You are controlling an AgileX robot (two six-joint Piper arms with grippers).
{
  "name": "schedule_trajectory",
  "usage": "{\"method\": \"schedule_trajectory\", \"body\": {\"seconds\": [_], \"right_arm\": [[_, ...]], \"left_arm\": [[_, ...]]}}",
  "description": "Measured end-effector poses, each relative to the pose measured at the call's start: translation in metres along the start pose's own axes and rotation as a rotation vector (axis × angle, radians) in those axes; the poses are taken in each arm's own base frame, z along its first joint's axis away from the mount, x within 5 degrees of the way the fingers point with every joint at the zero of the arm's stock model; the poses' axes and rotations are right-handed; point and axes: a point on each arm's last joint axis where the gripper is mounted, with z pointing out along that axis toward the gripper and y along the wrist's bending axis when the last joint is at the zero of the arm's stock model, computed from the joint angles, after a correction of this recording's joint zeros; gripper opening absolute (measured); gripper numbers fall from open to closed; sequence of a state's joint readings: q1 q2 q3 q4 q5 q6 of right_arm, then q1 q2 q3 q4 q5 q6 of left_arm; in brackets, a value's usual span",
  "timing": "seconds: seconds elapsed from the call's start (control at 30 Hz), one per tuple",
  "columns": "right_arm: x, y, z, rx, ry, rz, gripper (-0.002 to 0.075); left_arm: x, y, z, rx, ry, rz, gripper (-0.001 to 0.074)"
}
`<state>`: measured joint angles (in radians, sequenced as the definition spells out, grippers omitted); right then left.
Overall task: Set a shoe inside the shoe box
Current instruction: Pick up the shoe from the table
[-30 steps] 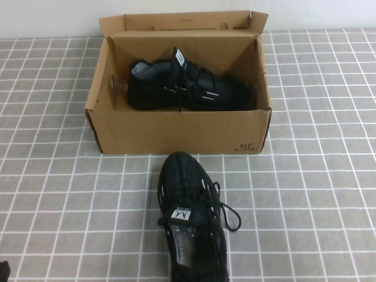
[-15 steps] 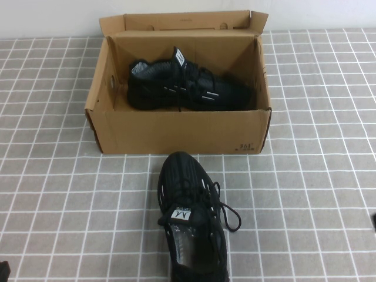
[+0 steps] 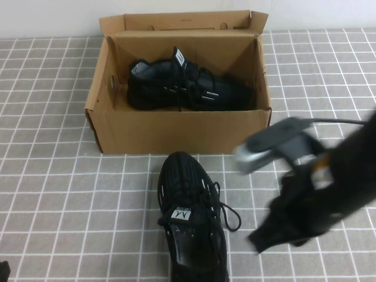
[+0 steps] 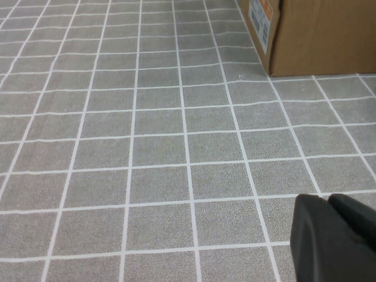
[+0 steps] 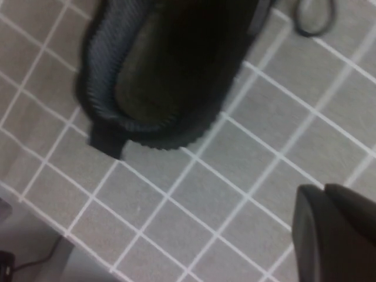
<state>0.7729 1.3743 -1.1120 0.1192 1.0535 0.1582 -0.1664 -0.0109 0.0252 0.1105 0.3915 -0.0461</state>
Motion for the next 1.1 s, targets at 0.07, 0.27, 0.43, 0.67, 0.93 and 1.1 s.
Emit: {"method": "schedule_trajectory", "body": {"seconds": [0.07, 0.27, 0.43, 0.67, 0.93, 1.1], "right_arm": [[-0.009, 0.016, 0.007, 0.009, 0.014, -0.067, -0.0015], [-0.026, 0.050, 0.018, -0.008, -0.005, -0.411, -0.0007], [-0.029, 0.064, 0.027, -0.039, -0.032, -0.695, 0.0126], [-0.039, 0.067, 0.041, -0.023, -0.093, -0.963, 0.0426], [-0.052, 0.065, 0.067, 0.035, -0.124, -1.030, 0.0461], [-0.059, 0.057, 0.078, 0.063, -0.126, -1.024, 0.0461]], "left_arm": [[0.000, 0.000, 0.000, 0.000, 0.000, 0.000, -0.0001], [0.000, 0.000, 0.000, 0.000, 0.000, 0.000, -0.0001], [0.000, 0.000, 0.000, 0.000, 0.000, 0.000, -0.0001], [0.000, 0.000, 0.000, 0.000, 0.000, 0.000, -0.0001], [0.000, 0.000, 0.000, 0.000, 0.000, 0.000, -0.0001], [0.000, 0.000, 0.000, 0.000, 0.000, 0.000, -0.0001]]}}
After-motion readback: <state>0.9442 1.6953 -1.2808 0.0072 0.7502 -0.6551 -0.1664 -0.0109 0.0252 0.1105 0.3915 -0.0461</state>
